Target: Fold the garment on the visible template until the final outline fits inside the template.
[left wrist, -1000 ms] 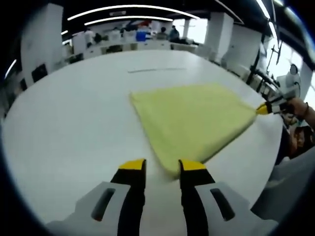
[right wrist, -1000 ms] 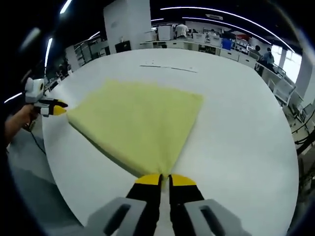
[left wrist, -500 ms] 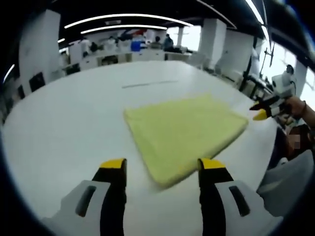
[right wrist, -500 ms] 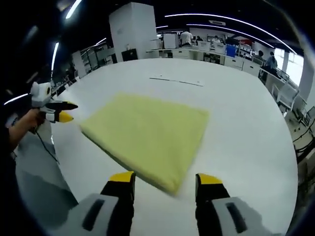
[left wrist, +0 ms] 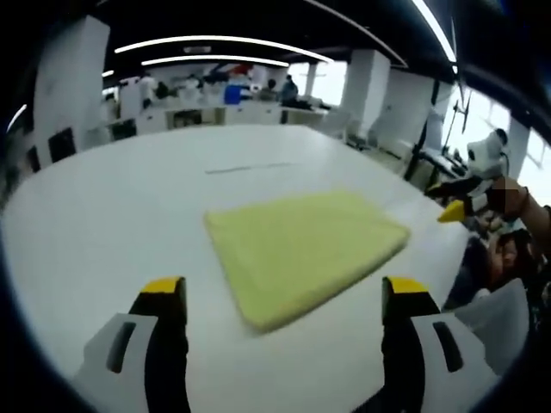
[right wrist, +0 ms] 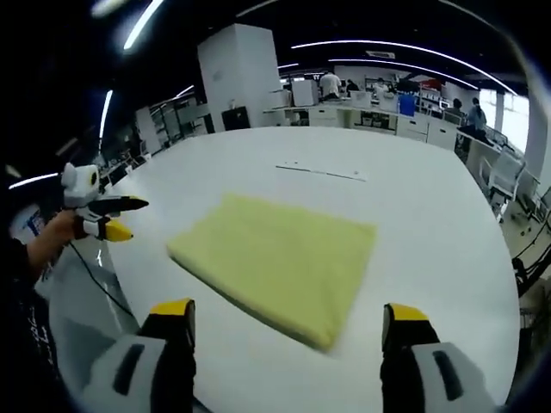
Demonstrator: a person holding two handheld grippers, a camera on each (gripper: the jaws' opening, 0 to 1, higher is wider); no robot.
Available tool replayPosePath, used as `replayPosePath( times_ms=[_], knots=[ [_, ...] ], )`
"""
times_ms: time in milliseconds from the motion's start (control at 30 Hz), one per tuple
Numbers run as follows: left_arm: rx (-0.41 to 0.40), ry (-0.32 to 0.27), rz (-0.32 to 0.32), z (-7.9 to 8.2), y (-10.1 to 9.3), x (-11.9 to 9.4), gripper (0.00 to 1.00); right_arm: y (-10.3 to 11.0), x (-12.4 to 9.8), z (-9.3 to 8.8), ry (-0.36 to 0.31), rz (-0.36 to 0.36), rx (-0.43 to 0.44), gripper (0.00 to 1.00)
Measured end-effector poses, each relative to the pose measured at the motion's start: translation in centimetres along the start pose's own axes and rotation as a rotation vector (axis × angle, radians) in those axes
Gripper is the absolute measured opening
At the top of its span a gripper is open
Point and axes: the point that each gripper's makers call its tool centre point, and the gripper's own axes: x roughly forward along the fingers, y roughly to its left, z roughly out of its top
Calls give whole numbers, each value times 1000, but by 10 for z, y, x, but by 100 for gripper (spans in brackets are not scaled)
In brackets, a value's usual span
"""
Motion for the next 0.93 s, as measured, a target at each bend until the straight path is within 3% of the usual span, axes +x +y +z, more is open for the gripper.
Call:
replayPosePath(
  times_ms=[167, 400, 733, 933],
  knots=[
    [-34, -57, -24, 9, -11, -15, 95, 8, -8, 3, -19, 11, -12, 98],
    [-65, -73, -15, 8, -14, -28, 99, 14, -16, -2, -27, 14, -20, 99],
    [-68, -49, 18, -1, -16, -37, 99, 9, -25, -14, -21, -49, -96, 99],
    [-40, -23, 30, -8, -20, -41, 99, 13, -27, -23, -14, -47, -107, 99]
  ],
)
